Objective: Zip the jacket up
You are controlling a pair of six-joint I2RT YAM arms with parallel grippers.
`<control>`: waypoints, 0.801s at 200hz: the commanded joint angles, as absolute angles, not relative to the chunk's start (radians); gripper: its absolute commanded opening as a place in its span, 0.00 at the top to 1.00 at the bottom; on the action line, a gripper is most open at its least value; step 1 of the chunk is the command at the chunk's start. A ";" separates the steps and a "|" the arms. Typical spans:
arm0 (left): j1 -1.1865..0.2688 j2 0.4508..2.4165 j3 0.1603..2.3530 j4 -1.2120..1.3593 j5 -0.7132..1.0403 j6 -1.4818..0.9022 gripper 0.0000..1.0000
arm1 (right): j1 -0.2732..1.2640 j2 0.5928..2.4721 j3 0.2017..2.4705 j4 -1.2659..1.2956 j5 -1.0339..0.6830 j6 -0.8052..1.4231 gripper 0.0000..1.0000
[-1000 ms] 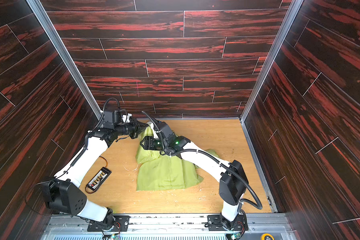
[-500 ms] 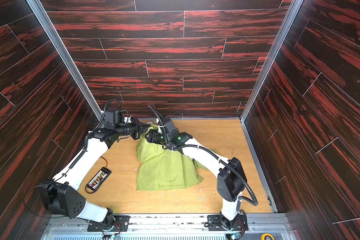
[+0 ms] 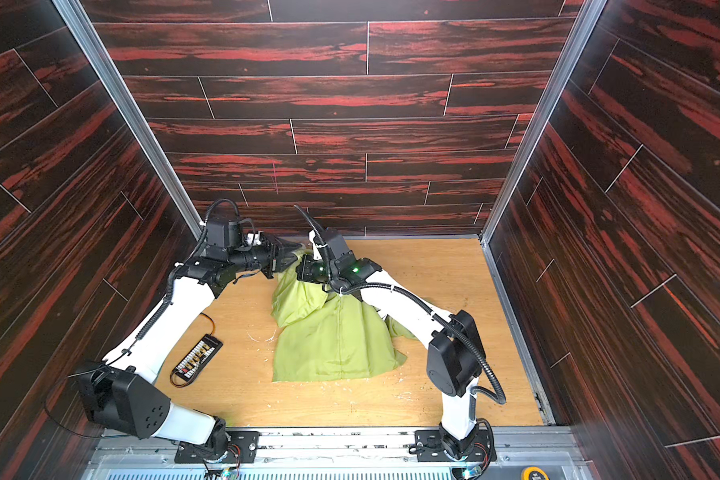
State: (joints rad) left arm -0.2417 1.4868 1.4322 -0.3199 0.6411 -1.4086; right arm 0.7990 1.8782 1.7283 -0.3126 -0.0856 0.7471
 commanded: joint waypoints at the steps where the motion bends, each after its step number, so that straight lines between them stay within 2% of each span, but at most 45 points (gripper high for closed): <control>1: -0.233 1.452 1.433 -0.309 0.623 -1.369 0.37 | 0.793 1.839 1.716 -0.381 -0.062 0.714 1.00; 27: -0.213 1.454 1.431 -0.371 0.598 -1.299 0.25 | 0.784 1.774 1.663 -0.434 -0.046 0.691 1.00; 43: -0.203 1.450 1.413 -0.383 0.585 -1.277 0.21 | 0.763 1.753 1.662 -0.496 -0.045 0.676 1.00; 109: -0.176 1.507 1.427 -0.521 0.505 -1.089 0.19 | 0.650 1.645 1.619 -0.659 -0.038 0.642 1.00; 160: -0.178 1.631 1.403 -0.511 0.543 -1.045 0.18 | 0.573 1.536 1.461 -0.682 -0.037 0.667 1.00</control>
State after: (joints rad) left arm -0.1802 1.5730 1.4082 -0.4862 0.5339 -1.0924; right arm 0.6083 1.5986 1.5215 -0.6373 -0.0395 0.6540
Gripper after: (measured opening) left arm 0.818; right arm 0.048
